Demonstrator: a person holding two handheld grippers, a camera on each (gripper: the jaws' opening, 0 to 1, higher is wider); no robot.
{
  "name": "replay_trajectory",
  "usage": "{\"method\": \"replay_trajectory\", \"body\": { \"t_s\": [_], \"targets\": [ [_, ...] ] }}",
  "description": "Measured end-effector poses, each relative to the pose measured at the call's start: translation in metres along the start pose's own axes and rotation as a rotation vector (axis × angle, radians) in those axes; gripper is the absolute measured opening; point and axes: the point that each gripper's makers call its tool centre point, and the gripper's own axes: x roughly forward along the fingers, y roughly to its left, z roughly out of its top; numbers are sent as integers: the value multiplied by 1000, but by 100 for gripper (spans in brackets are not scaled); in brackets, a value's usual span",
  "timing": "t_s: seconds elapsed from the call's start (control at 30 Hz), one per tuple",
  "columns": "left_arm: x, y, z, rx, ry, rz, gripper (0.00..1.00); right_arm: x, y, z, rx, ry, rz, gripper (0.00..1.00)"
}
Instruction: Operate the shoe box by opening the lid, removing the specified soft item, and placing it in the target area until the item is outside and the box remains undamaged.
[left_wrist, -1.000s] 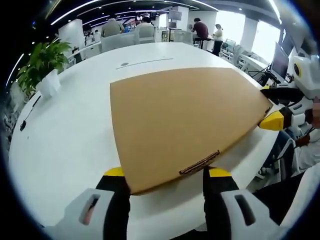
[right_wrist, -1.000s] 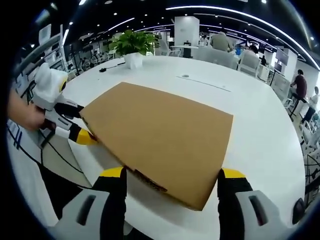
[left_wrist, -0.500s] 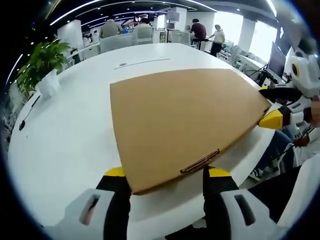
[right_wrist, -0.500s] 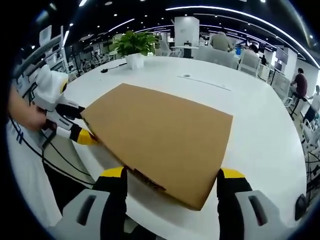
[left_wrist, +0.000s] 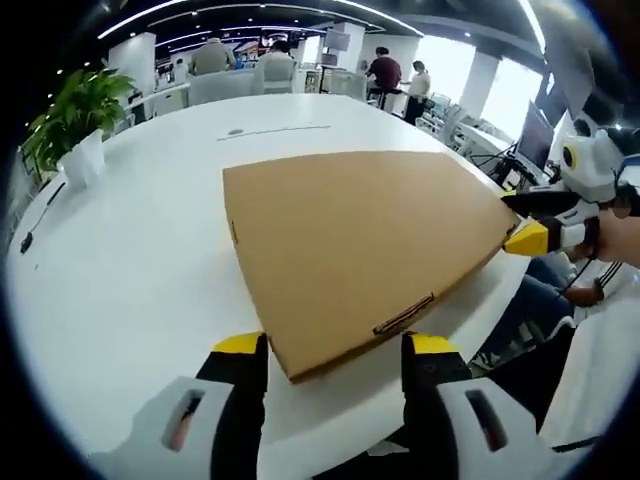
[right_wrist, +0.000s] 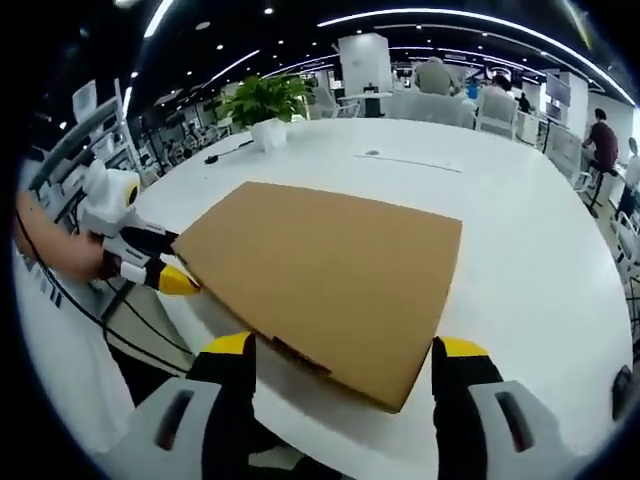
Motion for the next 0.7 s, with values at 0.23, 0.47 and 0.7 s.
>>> {"method": "replay_trajectory", "body": {
  "t_s": [0.23,0.47,0.7],
  "targets": [
    [-22,2,8,-137,-81,-33,52,-7,-3,10,76,-91,12,79],
    [-35,-13,22,-379,-146,-160,78,-17,-8,3,171,-81,28,80],
    [-51,-11,30,-446,-215,-197,83,-26,-13,5,260,-127,35,70]
  ]
}}
